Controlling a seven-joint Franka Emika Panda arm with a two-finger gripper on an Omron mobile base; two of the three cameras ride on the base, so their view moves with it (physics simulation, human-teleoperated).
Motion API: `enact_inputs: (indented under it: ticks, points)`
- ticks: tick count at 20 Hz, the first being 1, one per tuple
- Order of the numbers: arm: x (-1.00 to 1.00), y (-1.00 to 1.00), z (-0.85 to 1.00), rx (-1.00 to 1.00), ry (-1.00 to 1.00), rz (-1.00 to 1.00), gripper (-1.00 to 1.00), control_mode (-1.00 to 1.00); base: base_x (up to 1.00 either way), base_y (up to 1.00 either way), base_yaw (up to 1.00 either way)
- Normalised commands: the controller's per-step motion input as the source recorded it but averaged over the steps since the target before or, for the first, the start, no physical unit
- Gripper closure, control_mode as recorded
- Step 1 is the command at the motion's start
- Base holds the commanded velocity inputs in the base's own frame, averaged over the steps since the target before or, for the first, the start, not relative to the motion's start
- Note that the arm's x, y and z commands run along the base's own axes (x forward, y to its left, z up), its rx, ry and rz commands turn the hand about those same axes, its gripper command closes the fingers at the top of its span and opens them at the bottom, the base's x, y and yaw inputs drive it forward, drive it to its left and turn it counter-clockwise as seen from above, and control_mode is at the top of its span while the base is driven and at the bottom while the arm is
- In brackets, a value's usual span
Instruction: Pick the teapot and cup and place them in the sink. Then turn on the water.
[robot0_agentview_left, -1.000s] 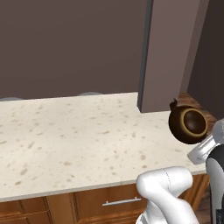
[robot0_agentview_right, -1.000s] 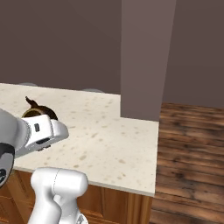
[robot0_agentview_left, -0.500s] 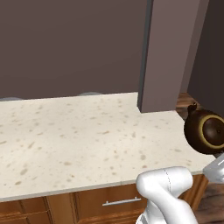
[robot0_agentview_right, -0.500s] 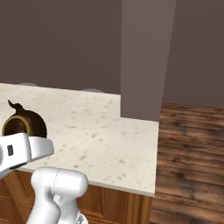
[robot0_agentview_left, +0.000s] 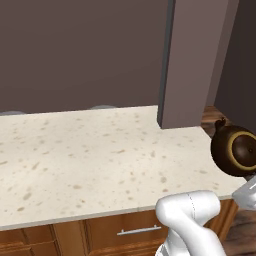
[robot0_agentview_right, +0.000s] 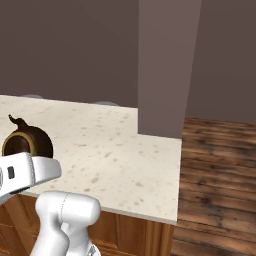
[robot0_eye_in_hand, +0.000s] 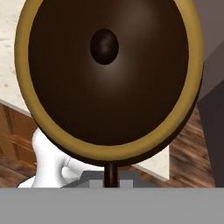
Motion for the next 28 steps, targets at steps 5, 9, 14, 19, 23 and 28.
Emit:
enact_inputs:
  ticks: [5, 9, 14, 19, 23, 28]
  points:
    - [0.00, 0.00, 0.00, 0.00, 0.00, 0.00, 1.00, 1.00, -0.56, -0.14, 0.00]
    - [0.00, 0.00, 0.00, 0.00, 0.00, 0.00, 1.00, 1.00, -1.00, -0.27, 0.00]
    - [0.00, 0.00, 0.00, 0.00, 0.00, 0.00, 1.00, 1.00, -0.55, -0.14, 0.17]
    - [0.00, 0.00, 0.00, 0.00, 0.00, 0.00, 1.00, 1.00, -0.23, -0.16, 0.46]
    - [0.00, 0.00, 0.00, 0.00, 0.00, 0.00, 1.00, 1.00, -0.04, -0.17, 0.53]
    - [0.00, 0.00, 0.00, 0.00, 0.00, 0.00, 1.00, 1.00, 0.00, -0.29, 0.59]
